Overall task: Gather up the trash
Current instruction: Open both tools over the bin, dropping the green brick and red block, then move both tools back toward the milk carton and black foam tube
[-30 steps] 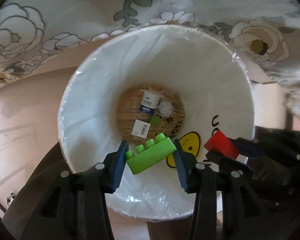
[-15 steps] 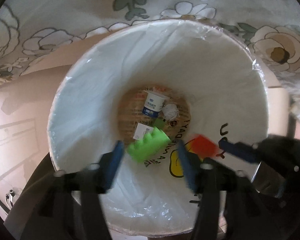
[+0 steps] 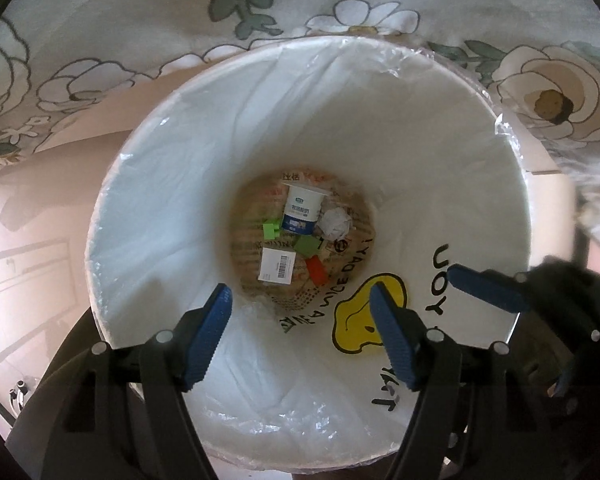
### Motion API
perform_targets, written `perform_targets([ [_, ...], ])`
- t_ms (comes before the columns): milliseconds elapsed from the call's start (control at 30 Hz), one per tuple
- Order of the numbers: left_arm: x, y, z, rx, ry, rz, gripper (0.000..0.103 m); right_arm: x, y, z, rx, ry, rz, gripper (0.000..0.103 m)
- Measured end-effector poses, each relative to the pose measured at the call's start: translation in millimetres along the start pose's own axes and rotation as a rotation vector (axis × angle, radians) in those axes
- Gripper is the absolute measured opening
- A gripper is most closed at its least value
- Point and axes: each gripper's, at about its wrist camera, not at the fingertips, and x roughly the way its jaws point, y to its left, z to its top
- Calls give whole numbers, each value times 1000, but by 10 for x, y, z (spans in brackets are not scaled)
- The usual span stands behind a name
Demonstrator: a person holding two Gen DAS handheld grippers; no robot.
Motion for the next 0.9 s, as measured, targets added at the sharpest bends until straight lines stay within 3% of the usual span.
perform_targets([
  [367, -92, -2, -82, -6, -25, 3, 73, -3, 22, -83, 1, 1, -21, 44],
  [567, -175, -35, -173, 25, -36, 45, 73, -63, 57, -239, 2, 9, -18, 44],
  [667, -324, -63, -204, 59, -78, 86, 73, -139, 119, -313, -10, 4, -22, 44],
  [900, -811, -90, -387, 113, -173, 98, 73, -489, 185, -431, -14, -45, 2, 47],
])
